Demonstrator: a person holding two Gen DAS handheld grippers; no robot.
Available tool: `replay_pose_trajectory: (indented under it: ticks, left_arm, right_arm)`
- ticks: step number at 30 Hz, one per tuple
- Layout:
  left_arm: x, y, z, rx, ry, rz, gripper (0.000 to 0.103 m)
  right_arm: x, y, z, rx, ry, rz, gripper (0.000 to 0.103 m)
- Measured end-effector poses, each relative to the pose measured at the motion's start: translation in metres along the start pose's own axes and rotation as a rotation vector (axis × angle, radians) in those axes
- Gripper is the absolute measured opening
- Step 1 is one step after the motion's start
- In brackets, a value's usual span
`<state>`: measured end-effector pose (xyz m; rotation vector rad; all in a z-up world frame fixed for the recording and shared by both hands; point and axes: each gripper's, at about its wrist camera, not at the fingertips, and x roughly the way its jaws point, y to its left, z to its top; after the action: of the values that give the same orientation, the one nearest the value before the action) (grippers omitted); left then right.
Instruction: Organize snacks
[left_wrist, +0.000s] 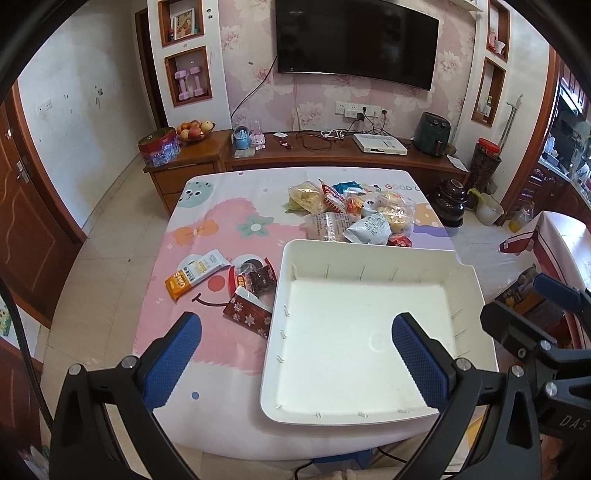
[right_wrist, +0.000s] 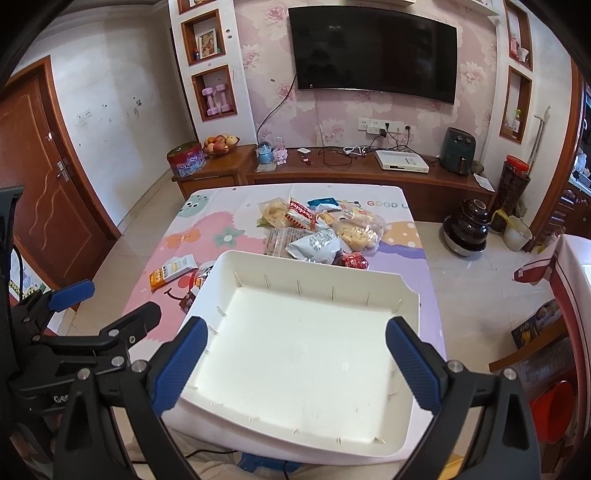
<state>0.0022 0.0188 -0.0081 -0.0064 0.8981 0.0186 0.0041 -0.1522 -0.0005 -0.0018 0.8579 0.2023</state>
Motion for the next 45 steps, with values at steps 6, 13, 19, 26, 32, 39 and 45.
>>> replay_pose_trajectory:
  ticks: [6,13,19,26,32,39,45]
  left_arm:
    - [0.001,0.007,0.012,0.011,-0.017,0.019,0.103]
    - [-0.003,0.016,0.028,0.023,-0.060,0.036,0.103]
    - [-0.016,0.022,0.046,0.033,-0.118,0.054,0.103]
    - [-0.036,0.043,0.074,0.040,-0.228,0.083,0.103]
    - [-0.010,0.084,0.090,0.012,-0.197,0.129,0.103]
    - [0.072,0.149,0.091,-0.018,-0.063,0.152,0.103]
    - [0.173,0.200,0.066,-0.001,0.128,0.143,0.103]
  right_arm:
    - [0.002,0.000,0.009,-0.004,-0.001,-0.001,0.098]
    - [-0.001,-0.002,0.030,-0.012,-0.022,0.014,0.098]
    - [-0.010,0.001,0.054,-0.050,-0.067,-0.017,0.098]
    - [-0.017,-0.001,0.091,-0.068,-0.135,-0.054,0.098]
    - [0.019,-0.010,0.119,-0.056,-0.087,-0.084,0.098]
    - [0.122,-0.031,0.133,0.044,0.125,-0.068,0.097]
    - [0.208,-0.039,0.122,0.117,0.300,-0.052,0.096]
